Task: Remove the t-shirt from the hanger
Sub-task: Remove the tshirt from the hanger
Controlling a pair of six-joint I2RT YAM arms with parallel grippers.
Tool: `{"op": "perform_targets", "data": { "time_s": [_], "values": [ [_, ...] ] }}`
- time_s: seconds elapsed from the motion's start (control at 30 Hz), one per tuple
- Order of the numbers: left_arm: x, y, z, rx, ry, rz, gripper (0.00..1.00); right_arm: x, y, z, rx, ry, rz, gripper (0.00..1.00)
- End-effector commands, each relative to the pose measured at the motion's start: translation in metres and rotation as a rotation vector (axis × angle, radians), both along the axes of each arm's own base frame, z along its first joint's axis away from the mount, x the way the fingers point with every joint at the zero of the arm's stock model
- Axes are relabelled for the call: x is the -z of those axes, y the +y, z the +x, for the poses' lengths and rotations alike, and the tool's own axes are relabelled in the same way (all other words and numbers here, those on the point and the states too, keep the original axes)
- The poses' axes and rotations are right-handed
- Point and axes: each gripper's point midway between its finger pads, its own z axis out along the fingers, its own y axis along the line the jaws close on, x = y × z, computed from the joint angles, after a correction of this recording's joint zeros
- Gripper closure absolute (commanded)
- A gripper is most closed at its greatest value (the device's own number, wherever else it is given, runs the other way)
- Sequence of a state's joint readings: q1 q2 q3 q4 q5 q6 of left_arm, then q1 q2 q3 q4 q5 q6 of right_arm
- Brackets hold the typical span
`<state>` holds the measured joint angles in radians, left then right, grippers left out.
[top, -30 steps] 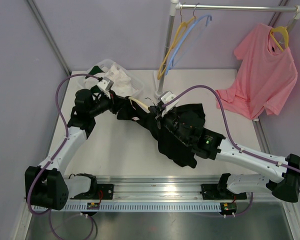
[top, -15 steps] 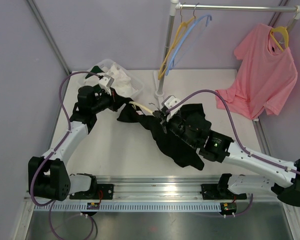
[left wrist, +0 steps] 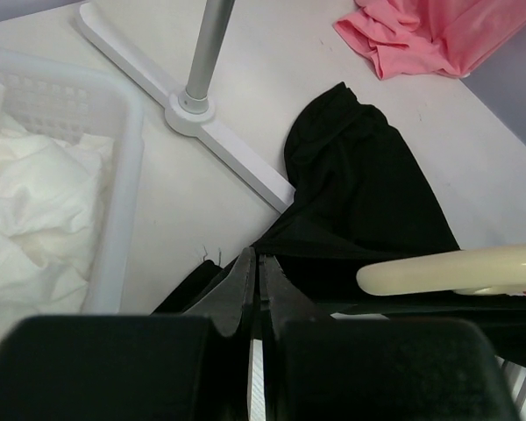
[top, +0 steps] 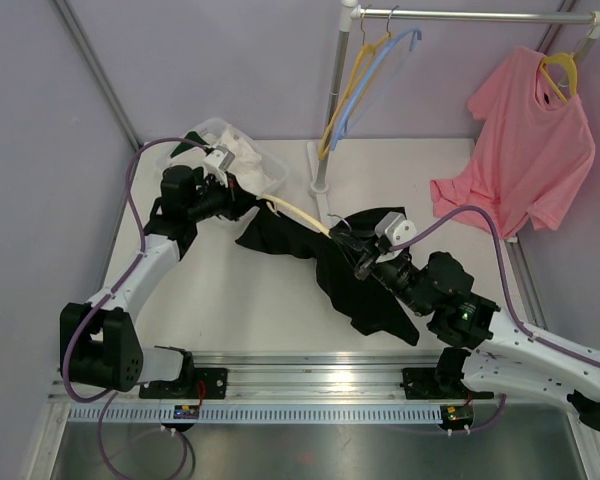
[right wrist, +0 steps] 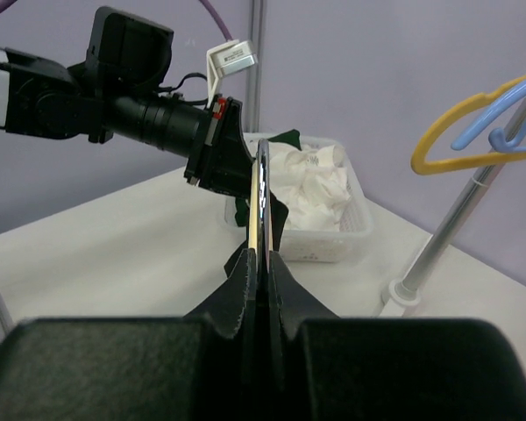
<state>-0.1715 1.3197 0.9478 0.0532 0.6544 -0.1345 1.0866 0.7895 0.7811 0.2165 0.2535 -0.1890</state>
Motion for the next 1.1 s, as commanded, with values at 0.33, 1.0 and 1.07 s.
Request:
{"op": "perform_targets", "data": {
  "time_s": [0.33, 1.0, 1.07],
  "values": [
    [-0.049, -0.009, -0.028, 0.093, -0.249, -0.068, 1.0, -0.064, -0.016, 0.029, 0.197, -0.164, 0.491, 1.0],
    [-0.084, -0.043, -0.172, 0.448, -0.815, -0.021, 0.15, -0.064, 0.026, 0.069, 0.296, -0.004, 0.389, 1.0],
    [-0.079, -0.051, -0.178, 0.449, -0.845, 0.001, 0.11, -0.061, 0.029, 0.074, 0.316, 0.014, 0.382, 1.0]
  ]
}}
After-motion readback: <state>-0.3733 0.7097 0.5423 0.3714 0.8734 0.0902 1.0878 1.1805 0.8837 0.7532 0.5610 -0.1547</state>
